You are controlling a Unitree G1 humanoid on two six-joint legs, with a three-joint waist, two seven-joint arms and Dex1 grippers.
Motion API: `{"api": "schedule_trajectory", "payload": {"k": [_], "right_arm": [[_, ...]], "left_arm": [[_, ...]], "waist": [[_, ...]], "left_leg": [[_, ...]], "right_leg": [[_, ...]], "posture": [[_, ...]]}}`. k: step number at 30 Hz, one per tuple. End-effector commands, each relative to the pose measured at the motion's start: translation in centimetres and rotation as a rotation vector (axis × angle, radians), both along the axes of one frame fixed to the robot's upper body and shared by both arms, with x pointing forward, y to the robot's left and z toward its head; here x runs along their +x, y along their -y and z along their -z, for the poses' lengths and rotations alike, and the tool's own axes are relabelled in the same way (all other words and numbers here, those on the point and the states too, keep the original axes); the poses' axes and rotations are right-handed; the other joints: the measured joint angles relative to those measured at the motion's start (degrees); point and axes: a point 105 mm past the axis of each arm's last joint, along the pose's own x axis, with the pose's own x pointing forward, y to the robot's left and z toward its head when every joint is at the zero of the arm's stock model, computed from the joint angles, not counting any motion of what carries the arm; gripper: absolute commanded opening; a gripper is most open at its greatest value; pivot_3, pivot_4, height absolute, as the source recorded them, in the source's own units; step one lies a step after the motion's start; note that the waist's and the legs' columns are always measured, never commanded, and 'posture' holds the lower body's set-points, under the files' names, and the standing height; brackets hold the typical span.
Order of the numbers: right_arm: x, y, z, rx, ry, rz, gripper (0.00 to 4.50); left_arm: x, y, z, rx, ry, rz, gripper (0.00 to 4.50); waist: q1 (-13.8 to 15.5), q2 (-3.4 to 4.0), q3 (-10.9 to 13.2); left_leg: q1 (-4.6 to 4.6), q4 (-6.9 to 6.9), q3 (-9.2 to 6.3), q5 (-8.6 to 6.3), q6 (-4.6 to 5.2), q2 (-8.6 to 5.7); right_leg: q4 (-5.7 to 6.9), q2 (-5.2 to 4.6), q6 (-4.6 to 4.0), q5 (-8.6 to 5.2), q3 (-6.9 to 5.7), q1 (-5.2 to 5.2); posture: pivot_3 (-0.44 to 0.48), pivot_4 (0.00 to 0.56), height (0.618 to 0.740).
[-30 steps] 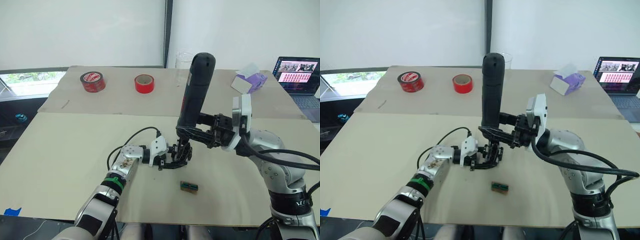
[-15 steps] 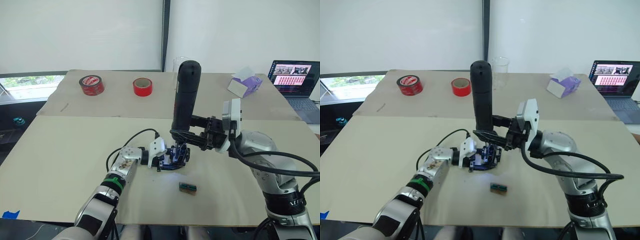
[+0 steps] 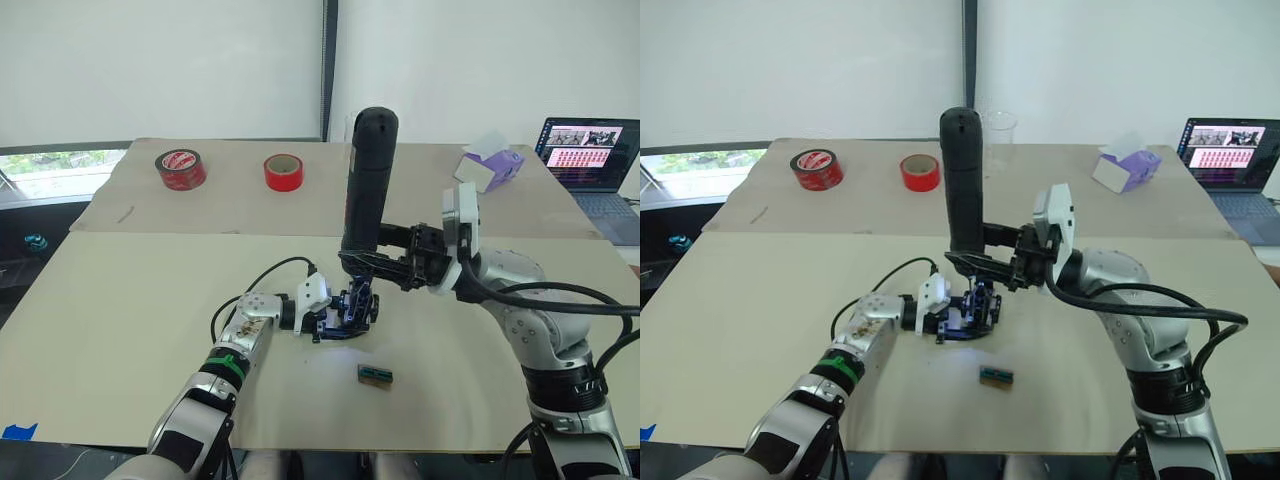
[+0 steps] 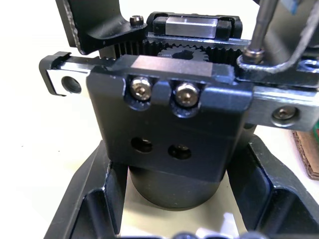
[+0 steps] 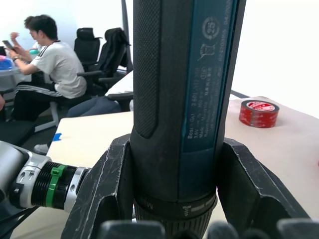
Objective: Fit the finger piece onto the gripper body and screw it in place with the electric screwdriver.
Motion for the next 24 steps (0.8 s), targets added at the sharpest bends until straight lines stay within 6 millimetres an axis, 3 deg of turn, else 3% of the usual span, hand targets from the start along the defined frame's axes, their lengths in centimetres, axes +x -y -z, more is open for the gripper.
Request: {"api": "schedule_trajectory", "payload": {"k": [1, 14, 16, 19, 24], "right_arm": [[-1.1, 0.4, -3.6, 0.063, 0.122, -0.051, 1.91], [-3.3, 1.7, -6.9, 0.088, 0.216, -0.131, 1.91], [-3.8, 2.0, -7.6, 0.090, 0.221, -0.134, 1.91], [-4.8, 2.8, -8.8, 0.090, 0.230, -0.125, 1.91], [-5.4, 6.1, -8.9, 0.049, 0.215, 0.038, 1.91]], "left_arm": [[-1.3, -0.2, 2.8, 0.071, -0.102, 0.013, 2.32], [-0.8, -0.8, 3.9, 0.130, -0.113, -0.049, 2.32], [-0.4, -1.0, 3.8, 0.121, -0.111, -0.085, 3.37], [-0.2, -1.7, 3.4, 0.097, -0.095, -0.095, 4.47], [-1.0, -5.1, 2.3, 0.062, -0.046, -0.066, 4.47]], "waist": [[0.0, 0.00, 0.0], [0.4, -0.01, 0.0], [0.4, -0.01, 0.0], [0.5, -0.01, 0.0], [-0.3, -0.09, 0.1]], "left_leg": [[-0.01, 0.00, 0.00, 0.00, 0.01, 0.00], [0.03, 0.02, -0.02, -0.01, 0.02, -0.01], [0.03, 0.03, -0.02, -0.01, 0.03, -0.01], [0.05, 0.04, -0.03, -0.01, 0.03, 0.00], [0.09, -0.06, -0.03, -0.03, -0.01, 0.10]], "right_leg": [[0.00, 0.00, 0.00, 0.00, 0.00, -0.01], [-0.01, -0.07, 0.01, 0.01, -0.01, 0.04], [-0.01, -0.09, 0.00, 0.01, 0.00, 0.05], [0.02, -0.14, -0.01, 0.02, 0.00, 0.05], [-0.04, -0.11, -0.05, 0.00, 0.02, 0.04]], "posture": [[0.000, 0.150, 0.740], [0.000, 0.150, 0.740], [0.000, 0.150, 0.740], [0.000, 0.150, 0.740], [0.000, 0.150, 0.740]]}}
